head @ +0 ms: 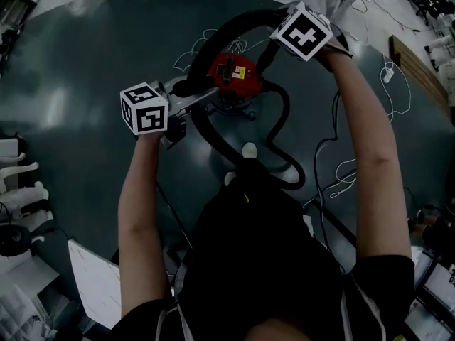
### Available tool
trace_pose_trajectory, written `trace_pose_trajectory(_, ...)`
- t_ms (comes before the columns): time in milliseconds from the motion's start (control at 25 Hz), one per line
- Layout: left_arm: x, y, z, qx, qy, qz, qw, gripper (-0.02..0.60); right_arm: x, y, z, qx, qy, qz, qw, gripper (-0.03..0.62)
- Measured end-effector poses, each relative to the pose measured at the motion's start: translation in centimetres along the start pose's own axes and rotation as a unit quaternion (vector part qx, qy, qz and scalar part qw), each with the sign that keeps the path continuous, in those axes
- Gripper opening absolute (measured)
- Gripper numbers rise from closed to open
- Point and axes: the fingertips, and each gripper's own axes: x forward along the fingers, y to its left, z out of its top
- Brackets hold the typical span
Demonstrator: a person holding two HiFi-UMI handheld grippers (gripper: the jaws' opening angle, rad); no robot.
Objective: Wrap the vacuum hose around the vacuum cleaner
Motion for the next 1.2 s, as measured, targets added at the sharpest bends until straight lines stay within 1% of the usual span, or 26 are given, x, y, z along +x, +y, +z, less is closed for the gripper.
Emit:
trace_pose_trajectory(80, 0.5, 2.0, 0.4, -0.005, -0.002, 0.029, 0.9996, 0.129, 0.8, -0.8, -0.5, 0.001, 0.009, 0.005, 1.000, 0.186)
trace_pose_trajectory(160, 0.5, 4.5, 1.3, -0.013, -0.017, 0.069, 0.9974, 0.127, 1.4, -1.6, -1.1, 0.002, 0.018, 0.012, 1.000, 0.183)
trace_pose_trajectory(280, -0.3, 8.9, 2.9, -0.023, -0.050, 0.144, 0.9880, 0.124, 2.1, -2.3, -1.5, 0.018, 0.014, 0.048, 0.999, 0.164)
trace_pose_trajectory(320, -0.4, 9.9, 3.1, -0.019, -0.051, 0.159, 0.9857, 0.124, 2.3, -2.4, -1.4, 0.023, 0.007, 0.059, 0.998, 0.159)
trace_pose_trajectory(440, 0.5, 11.9, 3.3, -0.009, -0.036, 0.187, 0.9817, 0.121, 3.4, -3.0, -1.9, 0.023, 0.008, 0.070, 0.997, 0.150)
trace_pose_trajectory(560, 1.5, 14.2, 3.1, -0.013, -0.024, 0.224, 0.9742, 0.118, 4.7, -3.3, -3.0, 0.034, 0.009, 0.094, 0.995, 0.141)
trace_pose_trajectory(720, 2.9, 17.1, 3.2, -0.012, -0.008, 0.268, 0.9633, 0.118, 6.9, -3.5, -5.2, 0.072, 0.019, 0.130, 0.989, 0.124)
trace_pose_trajectory(880, 3.9, 19.4, 3.2, 0.000, -0.001, 0.299, 0.9542, 0.118, 8.7, -2.9, -7.0, 0.117, 0.014, 0.170, 0.978, 0.098)
trace_pose_trajectory(920, 4.0, 20.1, 2.9, 0.000, 0.002, 0.305, 0.9523, 0.118, 8.9, -2.6, -7.0, 0.135, 0.003, 0.184, 0.974, 0.075)
trace_pose_trajectory(960, 4.0, 20.7, 2.5, -0.005, 0.007, 0.312, 0.9502, 0.120, 8.9, -2.0, -6.5, 0.159, -0.018, 0.209, 0.965, -0.006)
trace_pose_trajectory(1040, 3.9, 22.2, 1.2, -0.028, 0.019, 0.332, 0.9426, 0.121, 8.1, -0.3, -4.9, 0.205, -0.067, 0.275, 0.937, -0.006)
trace_pose_trajectory(1080, 3.7, 22.8, 0.5, -0.038, 0.023, 0.343, 0.9382, 0.121, 7.9, 0.5, -4.4, 0.207, -0.078, 0.293, 0.930, -0.006)
trace_pose_trajectory(1120, 3.7, 23.2, -0.2, -0.038, 0.030, 0.348, 0.9362, 0.120, 8.1, 1.1, -4.5, 0.194, -0.076, 0.294, 0.933, -0.006)
trace_pose_trajectory(1160, 4.0, 23.1, -0.7, -0.027, 0.040, 0.344, 0.9377, 0.118, 8.7, 1.6, -5.1, 0.177, -0.066, 0.284, 0.940, -0.006)
trace_pose_trajectory(1200, 4.5, 22.8, -1.1, -0.007, 0.055, 0.333, 0.9414, 0.118, 9.6, 2.0, -5.9, 0.165, -0.056, 0.274, 0.946, -0.005)
